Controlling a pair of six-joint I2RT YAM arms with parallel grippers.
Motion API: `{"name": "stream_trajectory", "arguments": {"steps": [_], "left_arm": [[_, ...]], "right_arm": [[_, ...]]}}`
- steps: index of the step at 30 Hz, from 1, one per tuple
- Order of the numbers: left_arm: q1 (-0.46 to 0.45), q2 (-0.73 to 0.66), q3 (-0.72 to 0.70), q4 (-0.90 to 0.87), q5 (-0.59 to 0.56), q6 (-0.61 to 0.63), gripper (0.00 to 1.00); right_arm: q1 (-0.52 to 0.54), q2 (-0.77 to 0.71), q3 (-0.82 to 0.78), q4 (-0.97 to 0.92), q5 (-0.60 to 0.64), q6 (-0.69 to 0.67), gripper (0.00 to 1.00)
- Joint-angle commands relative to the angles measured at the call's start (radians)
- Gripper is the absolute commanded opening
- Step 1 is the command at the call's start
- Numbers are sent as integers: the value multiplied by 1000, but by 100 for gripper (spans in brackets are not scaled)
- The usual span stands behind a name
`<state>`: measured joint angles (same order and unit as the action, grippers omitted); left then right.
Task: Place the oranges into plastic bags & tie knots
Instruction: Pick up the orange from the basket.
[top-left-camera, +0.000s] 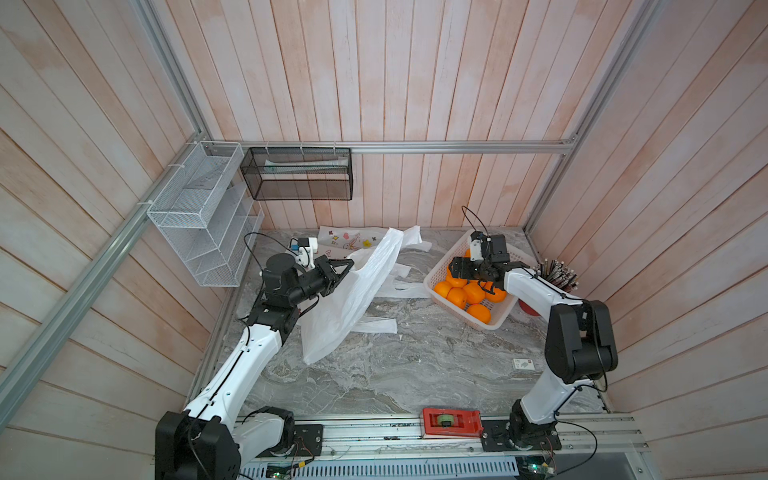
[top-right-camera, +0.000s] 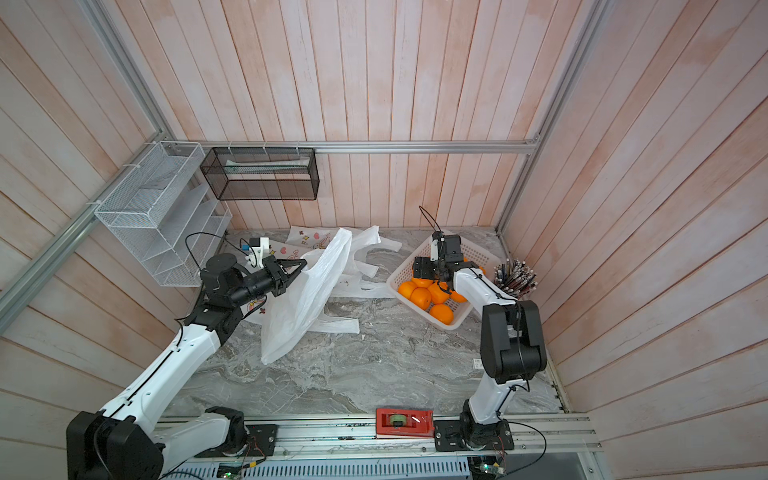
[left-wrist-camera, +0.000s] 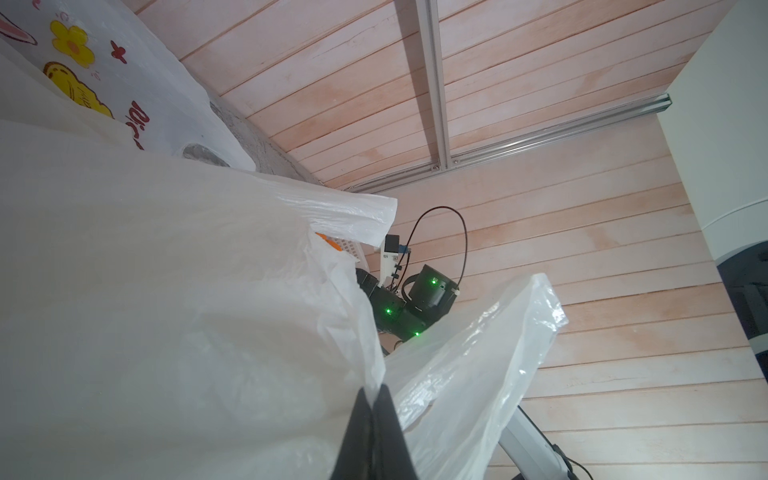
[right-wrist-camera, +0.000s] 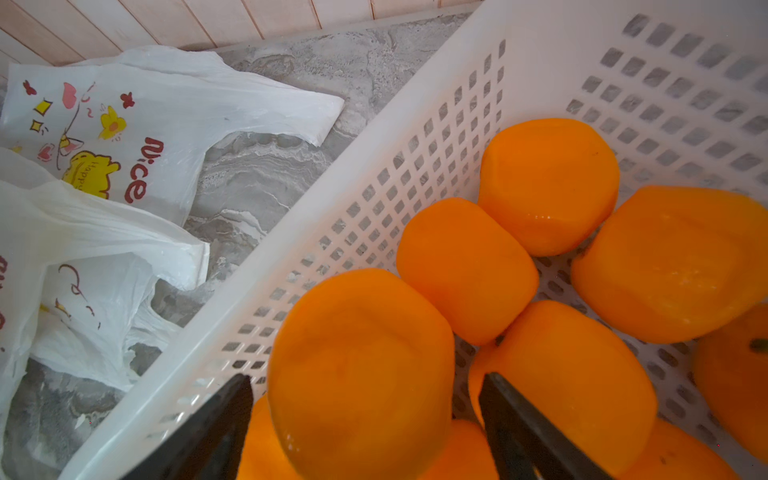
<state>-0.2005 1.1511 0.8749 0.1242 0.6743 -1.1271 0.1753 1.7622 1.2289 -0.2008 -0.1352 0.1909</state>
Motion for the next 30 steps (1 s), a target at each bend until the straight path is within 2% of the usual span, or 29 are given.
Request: {"name": "stream_trajectory", "arguments": {"steps": [1, 4, 11, 15, 20, 24, 27, 30], "left_arm": [[-5, 2, -12, 34, 10, -3, 0], [-10, 5, -11, 34, 10, -3, 0], [-20, 10, -13, 40, 5, -8, 0], [-28, 16, -11, 47, 5, -7, 0], [-42, 26, -10, 60, 7, -7, 0], [-52, 32, -12, 71, 7, -8, 0], [-61, 38, -13, 79, 11, -7, 0], [-67, 36, -16, 83, 16, -7, 0]], "right_arm": [[4, 36, 38, -5, 14, -5, 81], [6, 55, 40, 5, 12, -7, 75], [6, 21, 28, -8, -11, -10, 51], [7, -81, -27, -1, -30, 3, 50], [21, -257, -125, 16, -138, 70, 48], [71, -405, -236, 111, -240, 174, 47], [120, -456, -264, 196, -285, 248, 47], [181, -446, -226, 232, -292, 270, 47]]}}
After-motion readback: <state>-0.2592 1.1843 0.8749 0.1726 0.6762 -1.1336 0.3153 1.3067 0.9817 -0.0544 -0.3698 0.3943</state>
